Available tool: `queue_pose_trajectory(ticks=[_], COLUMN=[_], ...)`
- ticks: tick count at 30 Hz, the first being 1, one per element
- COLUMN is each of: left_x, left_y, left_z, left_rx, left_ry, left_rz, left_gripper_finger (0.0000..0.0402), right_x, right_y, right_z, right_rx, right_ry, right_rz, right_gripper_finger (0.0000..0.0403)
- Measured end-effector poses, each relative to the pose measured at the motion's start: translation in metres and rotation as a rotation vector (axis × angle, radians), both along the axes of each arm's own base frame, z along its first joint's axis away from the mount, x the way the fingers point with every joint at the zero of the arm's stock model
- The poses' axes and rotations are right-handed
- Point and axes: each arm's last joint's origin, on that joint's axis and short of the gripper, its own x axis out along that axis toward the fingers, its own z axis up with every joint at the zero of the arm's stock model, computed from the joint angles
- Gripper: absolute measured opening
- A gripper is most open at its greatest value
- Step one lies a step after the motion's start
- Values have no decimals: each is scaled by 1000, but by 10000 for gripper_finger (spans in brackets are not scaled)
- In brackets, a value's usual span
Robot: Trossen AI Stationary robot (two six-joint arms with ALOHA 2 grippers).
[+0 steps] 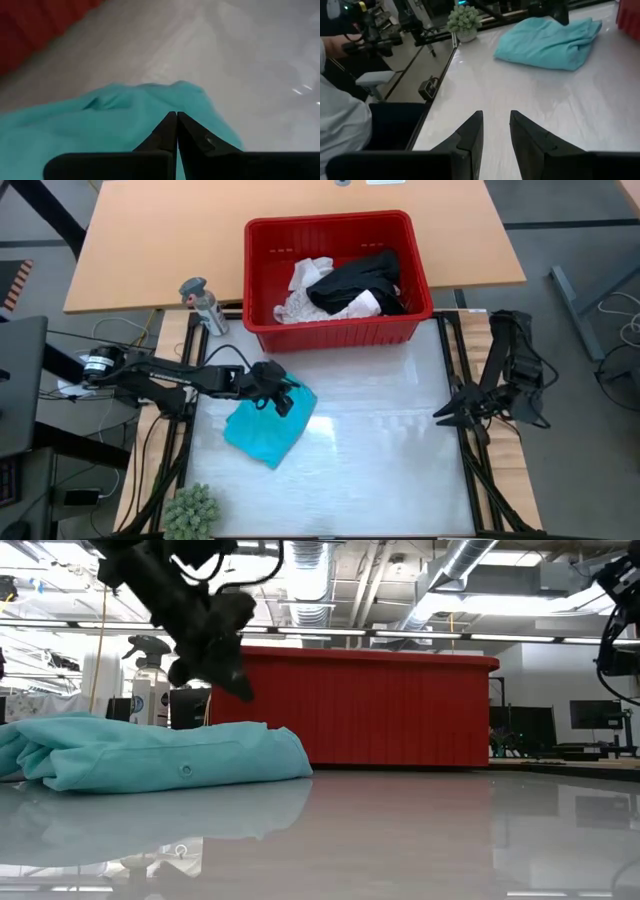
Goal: Fold laundry
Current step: Fold the light blue shorts
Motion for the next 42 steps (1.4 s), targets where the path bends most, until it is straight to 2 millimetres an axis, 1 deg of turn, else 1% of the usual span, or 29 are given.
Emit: queue_pose_trajectory(ticks=[3,6,10,16,20,22,24,28,32,37,39,42], left_x=[2,4,7,11,8,3,-3,-21,-34,-37,-36,-32], left_y=[1,0,-3,-4,-3,-2,0,7,13,30,36,41], left_z=[-4,-12,-30,-51,-63,-68,-69,-68,-63,-62,-60,-46], left_rx=[6,-22,-72,-78,-80,-74,-69,-17,36,130,156,176], left_ry=[19,53,137,222,319,385,437,566,662,690,674,628], left_rz=[16,12,10,21,30,58,124,244,268,321,339,344], left_gripper_finger=[0,0,0,0,0,0,0,0,0,0,0,0], right_x=[0,0,0,0,0,0,0,0,0,0,0,0], right_y=[0,0,0,0,0,0,0,0,0,0,0,0], right_z=[0,-1,-1,-1,-1,-1,0,0,0,0,0,0], right_rx=[-9,-14,-20,-19,18,28,36,39,40,38,34,34], right_ry=[0,2,3,3,13,16,16,16,16,15,14,14], right_rz=[3,4,5,4,-9,-11,-12,-11,-10,-9,-8,-7], right_gripper_finger=[122,122,122,122,122,122,122,122,122,122,122,122])
